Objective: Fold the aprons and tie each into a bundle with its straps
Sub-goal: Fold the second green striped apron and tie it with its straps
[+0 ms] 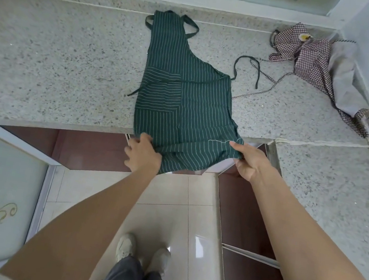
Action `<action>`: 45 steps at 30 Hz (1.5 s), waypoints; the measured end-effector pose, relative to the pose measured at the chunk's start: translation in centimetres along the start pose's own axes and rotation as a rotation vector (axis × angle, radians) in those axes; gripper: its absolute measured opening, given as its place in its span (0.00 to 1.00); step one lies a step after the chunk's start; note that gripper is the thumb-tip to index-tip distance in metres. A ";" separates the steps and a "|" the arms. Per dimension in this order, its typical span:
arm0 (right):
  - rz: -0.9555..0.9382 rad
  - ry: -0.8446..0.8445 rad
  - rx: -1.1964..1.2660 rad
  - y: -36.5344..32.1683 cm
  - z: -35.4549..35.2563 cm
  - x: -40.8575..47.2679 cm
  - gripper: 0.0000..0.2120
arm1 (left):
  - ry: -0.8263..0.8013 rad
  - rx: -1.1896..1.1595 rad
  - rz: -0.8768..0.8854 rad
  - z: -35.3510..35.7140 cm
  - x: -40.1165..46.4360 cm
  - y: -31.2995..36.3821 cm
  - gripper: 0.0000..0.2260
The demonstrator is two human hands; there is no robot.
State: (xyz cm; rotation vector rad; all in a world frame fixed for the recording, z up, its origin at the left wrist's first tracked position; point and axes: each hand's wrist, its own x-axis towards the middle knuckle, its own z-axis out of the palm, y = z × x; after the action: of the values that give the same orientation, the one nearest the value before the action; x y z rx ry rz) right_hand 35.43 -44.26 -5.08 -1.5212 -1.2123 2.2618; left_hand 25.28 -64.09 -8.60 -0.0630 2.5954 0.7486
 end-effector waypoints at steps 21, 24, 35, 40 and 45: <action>-0.289 0.348 -0.563 2.5 -2.1 0.3 0.15 | -0.381 -0.629 0.039 -6.4 1.7 -2.2 0.18; -0.290 0.371 -0.645 2.5 -2.1 0.1 0.18 | -0.540 -0.742 -0.065 -7.6 1.3 -2.7 0.11; -0.180 0.086 -0.015 -0.1 -0.8 -1.7 0.14 | -0.325 -0.640 0.075 -8.7 2.0 -3.2 0.13; -0.313 0.075 -0.137 -2.5 1.1 -1.2 0.05 | -0.002 -0.507 0.152 -10.1 4.0 0.3 0.09; -0.454 0.159 -0.301 -6.1 4.1 1.5 0.15 | 0.215 -0.370 0.277 -11.8 7.4 4.2 0.09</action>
State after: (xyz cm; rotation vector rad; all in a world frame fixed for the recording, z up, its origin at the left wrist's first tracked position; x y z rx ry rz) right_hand 29.52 -41.58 -1.27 -1.3082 -1.7002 1.6983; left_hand 13.23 -66.09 -0.69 0.1138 2.6597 1.3860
